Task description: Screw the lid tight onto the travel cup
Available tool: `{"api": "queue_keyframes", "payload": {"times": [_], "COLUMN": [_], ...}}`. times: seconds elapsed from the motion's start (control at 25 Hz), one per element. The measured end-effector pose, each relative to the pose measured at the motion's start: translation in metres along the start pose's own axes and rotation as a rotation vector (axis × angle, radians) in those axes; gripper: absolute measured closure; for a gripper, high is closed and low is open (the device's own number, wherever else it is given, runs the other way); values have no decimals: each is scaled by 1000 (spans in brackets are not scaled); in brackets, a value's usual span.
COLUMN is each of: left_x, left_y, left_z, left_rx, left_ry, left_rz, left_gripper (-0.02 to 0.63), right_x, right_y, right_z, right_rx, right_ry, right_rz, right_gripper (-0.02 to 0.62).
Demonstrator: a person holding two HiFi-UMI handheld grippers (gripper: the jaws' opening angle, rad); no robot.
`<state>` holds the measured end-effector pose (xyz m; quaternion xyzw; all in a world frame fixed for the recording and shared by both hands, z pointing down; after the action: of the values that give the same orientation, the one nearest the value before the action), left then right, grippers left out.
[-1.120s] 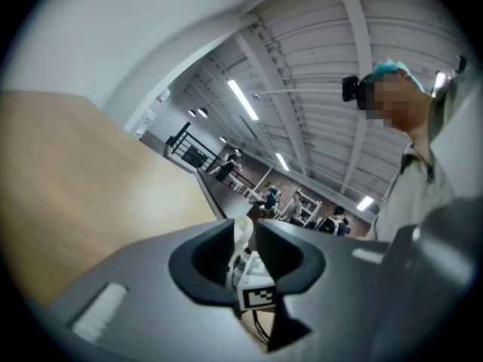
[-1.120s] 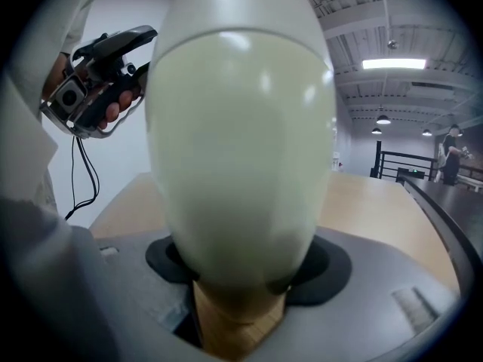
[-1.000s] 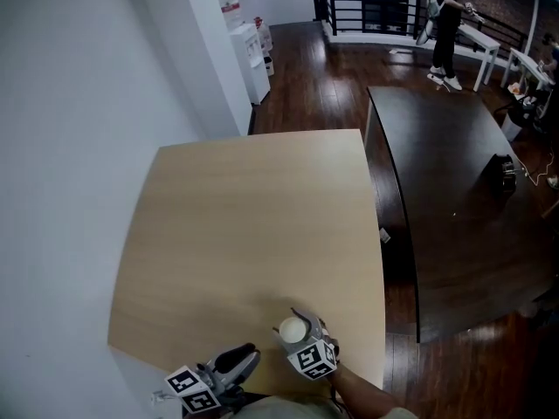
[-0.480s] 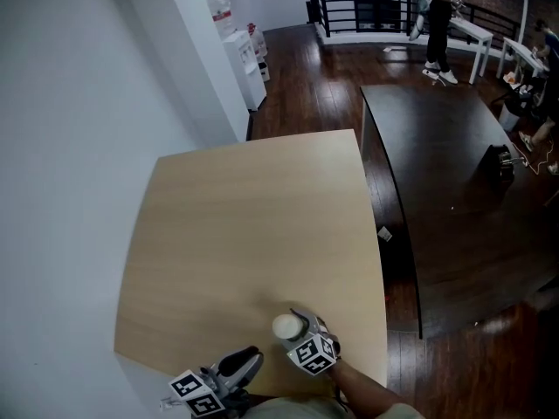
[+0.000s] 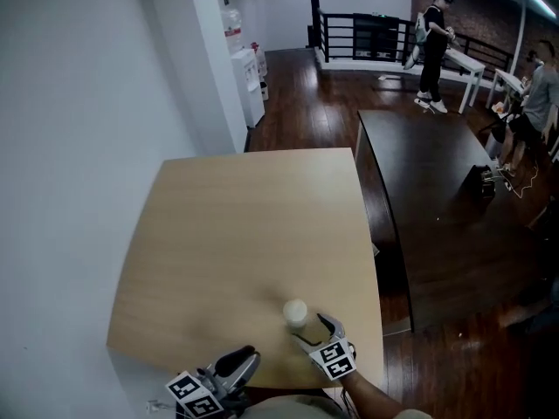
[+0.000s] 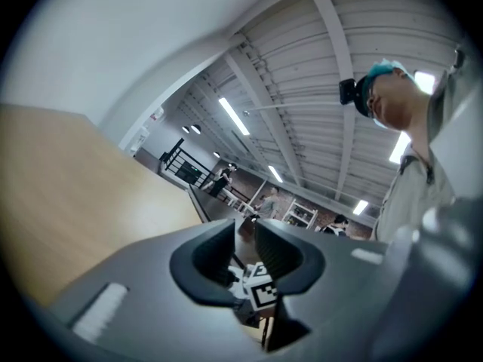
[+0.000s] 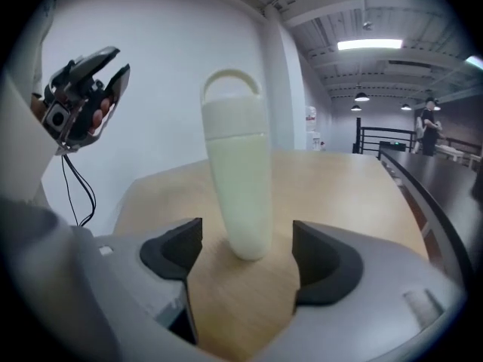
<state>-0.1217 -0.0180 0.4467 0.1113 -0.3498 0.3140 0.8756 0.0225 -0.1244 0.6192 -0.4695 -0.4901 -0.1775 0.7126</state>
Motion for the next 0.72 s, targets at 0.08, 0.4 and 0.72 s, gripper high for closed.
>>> {"api": "queue_keyframes", "payload": {"times": [0.08, 0.4, 0.72], "left_x": [-2, 29, 63], "left_y": [8, 33, 22], "left_z": [-15, -52, -89], "left_rx": [23, 56, 127], "left_ry": [-23, -186, -276], "left_rz": [-1, 42, 105], "left_gripper": [528, 589, 603], "right_x": [2, -21, -72], "right_y": [31, 141, 225], "right_z": [5, 56, 101], "right_rx": [68, 274, 343], "right_ry": [-64, -121, -27], "right_rz": [-20, -123, -229], "right_gripper": [229, 269, 527]}}
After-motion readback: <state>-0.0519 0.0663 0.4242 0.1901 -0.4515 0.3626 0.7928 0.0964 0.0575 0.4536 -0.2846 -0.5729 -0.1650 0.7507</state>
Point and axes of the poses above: the fingertips, and each gripper's own axes: y backward along the fingers, z to its left, x out of its underside, the point moved 4 cm from there along y, backward along the fingers, and after that the axes turned 11 degrees about y, right-handed, at the moved point
